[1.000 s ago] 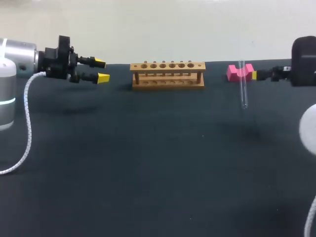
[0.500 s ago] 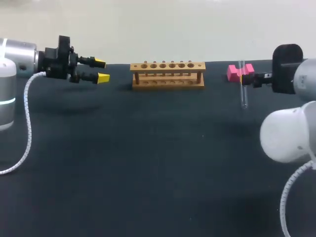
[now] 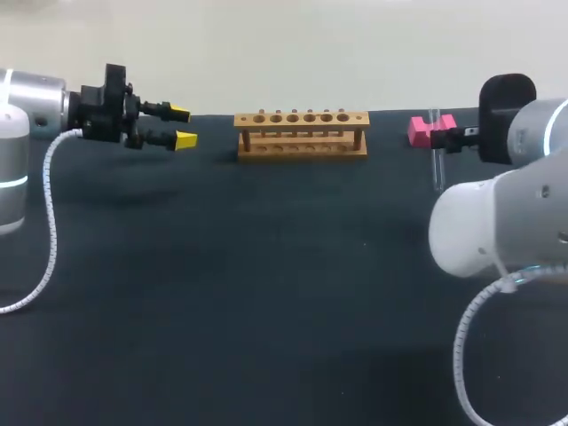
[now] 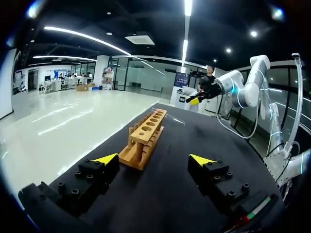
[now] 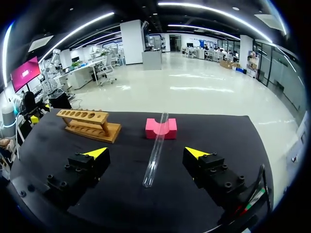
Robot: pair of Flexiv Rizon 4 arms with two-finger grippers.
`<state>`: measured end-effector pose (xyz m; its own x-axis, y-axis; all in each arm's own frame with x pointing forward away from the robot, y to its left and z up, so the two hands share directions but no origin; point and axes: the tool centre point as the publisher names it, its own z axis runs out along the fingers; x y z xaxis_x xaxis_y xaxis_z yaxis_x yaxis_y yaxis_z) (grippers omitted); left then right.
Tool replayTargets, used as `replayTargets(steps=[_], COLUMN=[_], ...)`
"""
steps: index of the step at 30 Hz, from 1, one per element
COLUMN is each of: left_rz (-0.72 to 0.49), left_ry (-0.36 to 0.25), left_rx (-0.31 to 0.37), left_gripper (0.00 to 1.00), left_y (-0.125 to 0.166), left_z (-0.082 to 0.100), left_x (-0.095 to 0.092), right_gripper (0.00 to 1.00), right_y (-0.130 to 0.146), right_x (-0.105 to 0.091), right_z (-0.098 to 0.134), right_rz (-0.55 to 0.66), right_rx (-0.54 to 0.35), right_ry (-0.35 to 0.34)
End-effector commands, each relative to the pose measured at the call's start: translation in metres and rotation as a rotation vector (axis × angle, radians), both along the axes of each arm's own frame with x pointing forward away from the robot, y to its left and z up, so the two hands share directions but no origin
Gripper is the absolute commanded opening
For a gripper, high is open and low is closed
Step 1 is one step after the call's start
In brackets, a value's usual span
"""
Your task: Grasp the test tube, adjust it, and insert it.
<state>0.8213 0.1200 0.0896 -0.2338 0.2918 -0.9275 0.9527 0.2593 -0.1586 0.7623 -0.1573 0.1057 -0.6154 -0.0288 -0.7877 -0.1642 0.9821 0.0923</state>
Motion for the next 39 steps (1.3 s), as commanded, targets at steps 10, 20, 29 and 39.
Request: replayTargets(steps=[10,20,29,39], left_rz=[0.005,0.005,0.005,0.005], left_ry=[-0.005,-0.005,-0.005,-0.005], left_rx=[-0.002,-0.002,-0.002,-0.002], left_gripper=[1.00,1.00,1.00,1.00], left_y=[0.000,0.000,0.000,0.000], left_z=[-0.001,-0.001,-0.001,-0.001], left_x=[-0.002,-0.002,-0.002,-0.002], right_gripper=[1.00,1.00,1.00,1.00], right_y=[0.012,0.014,0.004,-0.009], right_x=[0.019,0.041,0.059,0.073], right_z=[-0.013,-0.034,-0.052,-0.081], right_rz=[-0.307,-0.306,-0.241,-0.199], right_rx=[-0.199,-0.170,-0.152,-0.118], right_ry=[-0.014,0.018,0.039,0.079])
